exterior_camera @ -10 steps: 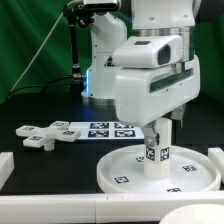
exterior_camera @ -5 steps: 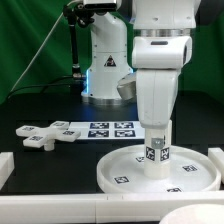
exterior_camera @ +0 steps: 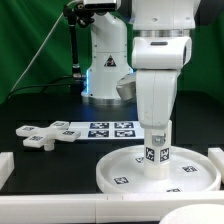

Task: Assemble round table

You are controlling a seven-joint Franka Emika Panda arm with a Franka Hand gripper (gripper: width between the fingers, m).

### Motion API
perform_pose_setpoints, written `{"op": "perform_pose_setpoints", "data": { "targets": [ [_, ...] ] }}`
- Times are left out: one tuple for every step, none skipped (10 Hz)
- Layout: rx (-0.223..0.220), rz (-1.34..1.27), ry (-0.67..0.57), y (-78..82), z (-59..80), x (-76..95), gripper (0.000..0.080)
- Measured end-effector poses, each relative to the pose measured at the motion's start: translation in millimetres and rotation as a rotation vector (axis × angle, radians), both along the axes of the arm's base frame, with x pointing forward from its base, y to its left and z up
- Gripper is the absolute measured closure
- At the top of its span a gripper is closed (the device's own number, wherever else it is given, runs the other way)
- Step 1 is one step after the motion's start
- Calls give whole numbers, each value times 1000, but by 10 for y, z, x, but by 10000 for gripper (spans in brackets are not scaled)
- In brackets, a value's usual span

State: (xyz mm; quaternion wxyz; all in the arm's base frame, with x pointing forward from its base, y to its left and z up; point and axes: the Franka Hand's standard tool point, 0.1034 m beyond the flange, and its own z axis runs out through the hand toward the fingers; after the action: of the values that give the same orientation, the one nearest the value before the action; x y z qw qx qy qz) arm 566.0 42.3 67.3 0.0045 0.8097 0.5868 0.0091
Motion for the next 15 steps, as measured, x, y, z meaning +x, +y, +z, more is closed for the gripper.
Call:
{"op": "perform_pose_setpoints", "data": {
  "targets": [
    [0,-21,0,-1,0,0,393],
    [3,-46,0,0,1,1,393],
    [6,-142,1,-2,1,-1,393],
    [7,-202,1,2,0,1,393],
    [8,-249,1,1,0,1,393],
    [10,-337,2,1,0,1,392],
    [13,-416,2,-1,0,1,392],
    [23,-531,4,-10,2,4,392],
    [34,-667,2,-4,5,4,392],
    [36,-795,5,-4,5,2,392],
    [37,-877,6,-12,3,1,390],
    [39,-928,7,-15,0,0,390],
    [40,-998,9,-14,-2,-1,390],
    [39,-982,8,-14,-3,-1,307],
    [39,-969,8,-10,2,-9,199]
  ]
}}
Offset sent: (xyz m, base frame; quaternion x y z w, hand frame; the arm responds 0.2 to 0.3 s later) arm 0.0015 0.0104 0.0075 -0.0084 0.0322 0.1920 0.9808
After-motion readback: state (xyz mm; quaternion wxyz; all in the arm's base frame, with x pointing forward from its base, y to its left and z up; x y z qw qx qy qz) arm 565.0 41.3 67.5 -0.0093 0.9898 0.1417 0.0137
